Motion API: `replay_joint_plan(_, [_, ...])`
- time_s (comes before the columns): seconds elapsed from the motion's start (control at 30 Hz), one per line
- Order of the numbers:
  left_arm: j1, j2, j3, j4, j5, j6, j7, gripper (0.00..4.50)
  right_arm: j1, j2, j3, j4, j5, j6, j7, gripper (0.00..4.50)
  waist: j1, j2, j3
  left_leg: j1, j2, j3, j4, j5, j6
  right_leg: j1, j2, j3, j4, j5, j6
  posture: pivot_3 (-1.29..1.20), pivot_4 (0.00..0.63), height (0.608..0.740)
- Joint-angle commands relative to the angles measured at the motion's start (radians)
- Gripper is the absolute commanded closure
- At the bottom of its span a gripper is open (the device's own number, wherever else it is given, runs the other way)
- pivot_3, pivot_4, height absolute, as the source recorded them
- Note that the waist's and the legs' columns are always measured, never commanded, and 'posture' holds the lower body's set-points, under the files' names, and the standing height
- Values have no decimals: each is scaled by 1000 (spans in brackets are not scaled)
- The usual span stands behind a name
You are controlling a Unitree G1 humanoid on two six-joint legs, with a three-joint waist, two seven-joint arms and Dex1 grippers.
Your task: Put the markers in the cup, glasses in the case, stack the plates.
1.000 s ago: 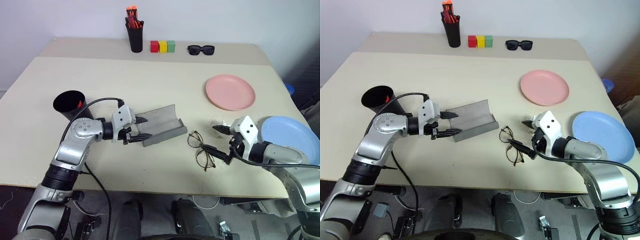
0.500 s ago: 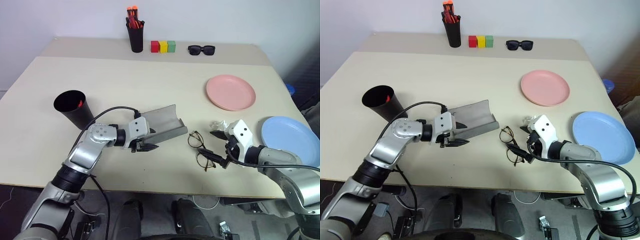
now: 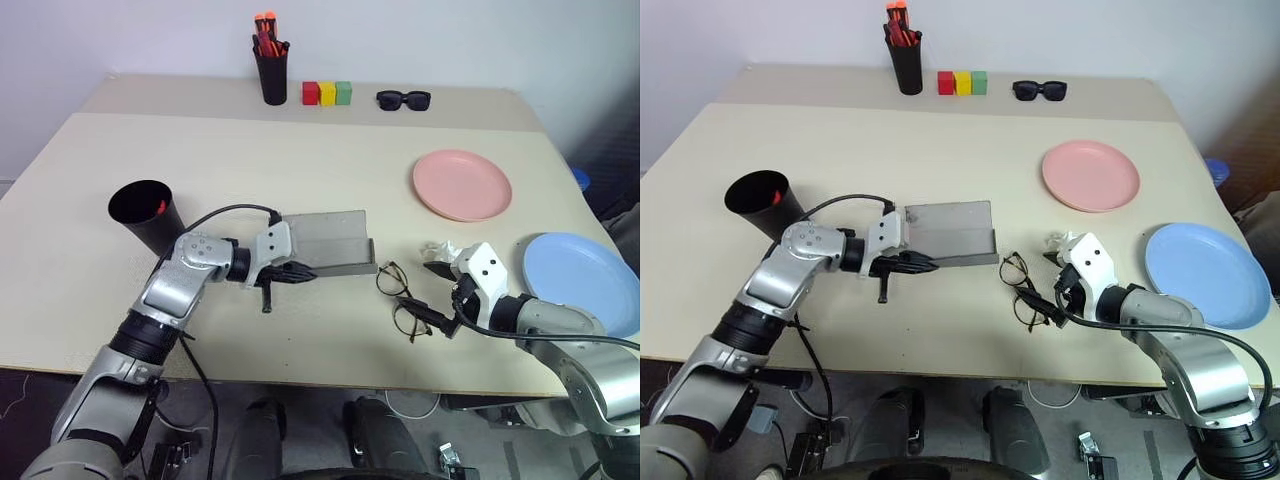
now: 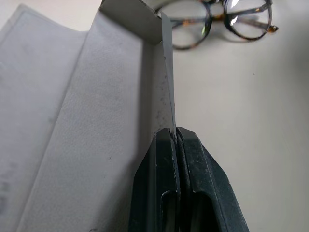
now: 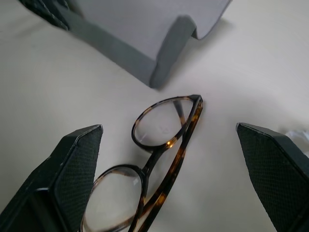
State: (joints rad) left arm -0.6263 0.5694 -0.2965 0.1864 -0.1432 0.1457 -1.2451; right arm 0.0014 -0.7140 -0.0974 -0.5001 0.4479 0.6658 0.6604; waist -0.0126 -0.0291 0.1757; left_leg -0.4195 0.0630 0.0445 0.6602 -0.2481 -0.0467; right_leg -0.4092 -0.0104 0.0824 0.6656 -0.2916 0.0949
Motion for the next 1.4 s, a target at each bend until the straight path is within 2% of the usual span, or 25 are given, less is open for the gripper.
replay_joint_plan(0.03, [-76, 24, 12, 95, 12, -127, -80, 4464, 5, 19, -21, -31, -8, -37, -17, 0, 0, 0, 0, 0, 0, 0, 0, 0, 0, 0, 0, 0, 0, 0, 0, 0, 150, 732])
replay_joint_plan(0.23, [-115, 21, -20, 159, 26, -94, -150, 4464, 22, 42, -17, -40, -18, -53, -39, 0, 0, 0, 0, -2, 0, 0, 3, -1, 2, 0, 0, 0, 0, 0, 0, 0, 150, 732])
replay_joint_plan(0.3, [-111, 9, -12, 149, 0, -8, -158, 4464, 25, 45, -13, -40, -23, -59, -44, 0, 0, 0, 0, -2, 0, 0, 3, -1, 2, 0, 0, 0, 0, 0, 0, 0, 150, 732])
replay_joint_plan(0.4, [-95, -7, 6, 99, -38, 106, -147, 3621, 27, 46, -12, -37, -26, -64, -45, 0, -1, 0, 0, -2, 0, 0, 3, -1, 2, 0, 0, 0, 0, 0, 0, 0, 150, 732])
replay_joint_plan(0.53, [-76, -4, 25, 56, -44, 125, -110, 1626, 13, 44, -9, -28, -25, -60, -39, 0, -1, 0, 0, -2, 0, 0, 3, -1, 2, 0, 0, 0, 0, 0, 0, 0, 150, 732])
replay_joint_plan(0.63, [-49, -2, 65, 9, -80, 146, -85, 1626, 1, 35, -5, -20, -17, -44, -24, 0, -4, 0, 0, -2, 0, -1, 3, -1, 2, 0, 0, 0, 1, 0, 0, 0, 150, 732])
replay_joint_plan(0.83, [40, 9, 171, -99, -95, 57, 22, 1626, -32, 42, -18, -32, 43, 49, -19, 0, -2, 0, 0, -2, 0, -1, 4, -1, 2, 0, 0, 0, 1, 0, 0, 0, 150, 732])
replay_joint_plan(0.93, [187, 45, 236, -238, -86, -7, 90, 1626, -63, 41, -29, -62, 100, 177, -61, 0, -7, 1, 0, -2, 1, 0, 4, -1, 2, 0, 0, 0, 1, 0, 0, 0, 150, 732])
replay_joint_plan(1.03, [316, 54, 277, -361, -129, 29, 139, 1626, -92, 53, -31, -64, 132, 245, -93, 0, -5, 1, 0, -1, 2, 0, 3, -1, 2, 0, 0, 0, 1, 0, 0, 0, 150, 732])
replay_joint_plan(1.13, [412, 28, 295, -439, -143, 47, 212, 1626, -132, 58, -29, -57, 158, 355, -142, 0, 2, 1, 0, -2, 2, 0, 4, -1, 2, 0, -1, 0, 1, 0, 0, 0, 150, 732])
replay_joint_plan(1.27, [554, -24, 283, -500, -79, -49, 322, 1626, -195, 64, -22, -55, 165, 525, -225, 0, -1, 1, -1, -1, 2, 1, 4, -2, 3, 1, -1, 0, 0, 0, 0, 0, 150, 732])
replay_joint_plan(1.4, [595, -66, 281, -499, -62, -68, 397, 1626, -216, 57, -42, -100, 187, 642, -258, 0, 0, 1, -1, -1, 2, 0, 4, -2, 3, 0, -1, 0, 1, 0, 0, 0, 150, 732])
